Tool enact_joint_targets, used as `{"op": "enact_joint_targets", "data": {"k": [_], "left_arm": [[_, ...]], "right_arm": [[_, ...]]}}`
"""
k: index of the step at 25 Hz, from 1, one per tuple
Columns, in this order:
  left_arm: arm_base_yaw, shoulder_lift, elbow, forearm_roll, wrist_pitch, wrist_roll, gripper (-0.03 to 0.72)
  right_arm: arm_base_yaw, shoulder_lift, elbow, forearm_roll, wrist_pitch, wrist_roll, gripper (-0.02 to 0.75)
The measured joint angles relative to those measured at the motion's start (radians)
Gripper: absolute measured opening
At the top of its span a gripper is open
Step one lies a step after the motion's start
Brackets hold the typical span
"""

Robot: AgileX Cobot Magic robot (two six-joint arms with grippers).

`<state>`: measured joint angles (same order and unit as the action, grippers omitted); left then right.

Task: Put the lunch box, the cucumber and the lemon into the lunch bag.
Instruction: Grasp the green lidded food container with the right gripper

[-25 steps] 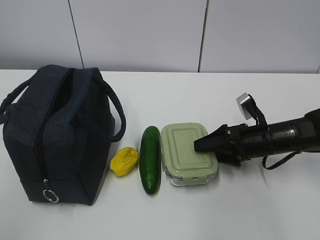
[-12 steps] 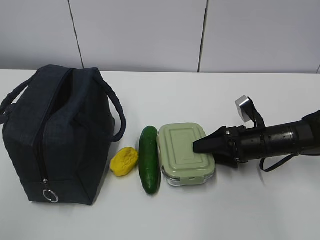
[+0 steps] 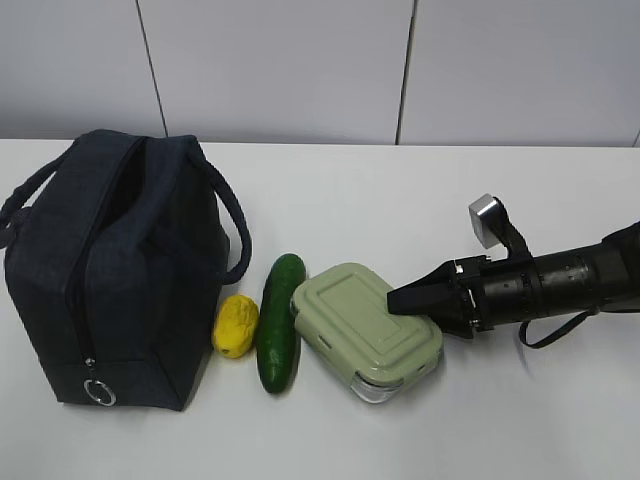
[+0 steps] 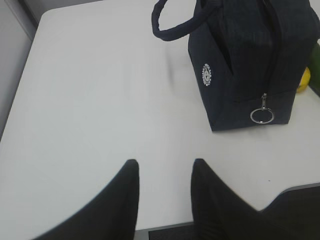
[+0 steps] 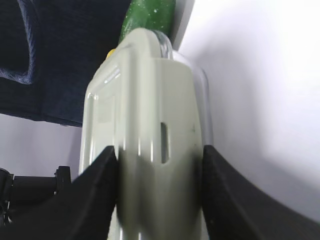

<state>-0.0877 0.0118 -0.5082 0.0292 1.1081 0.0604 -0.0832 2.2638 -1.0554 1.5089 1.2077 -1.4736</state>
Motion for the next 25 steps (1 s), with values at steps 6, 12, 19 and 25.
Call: {"op": "enact_joint_targets", "data": {"k": [6,12,19,25], "left_arm": [[0.0,0.0,0.0,0.0,0.0,0.0,0.238],[0.0,0.017,0.0,0.0,0.0,0.0,0.237],[0.0,0.231,-0.005,-0.015,0.003,0.0,0.238],[0.0,0.418,-0.089,-0.12,-0.033,0.0,0.238]], "right_arm": [[0.0,0.0,0.0,-0.002,0.002,0.0,0.375],[0.0,-0.029,0.0,-0.025,-0.016,0.004,0.375],[0.0,-0.075,0.0,-0.045,-0.071,0.038,0.374],[0.0,-0.103,0.002,-0.056,-0.087,0.06,0.373]]}}
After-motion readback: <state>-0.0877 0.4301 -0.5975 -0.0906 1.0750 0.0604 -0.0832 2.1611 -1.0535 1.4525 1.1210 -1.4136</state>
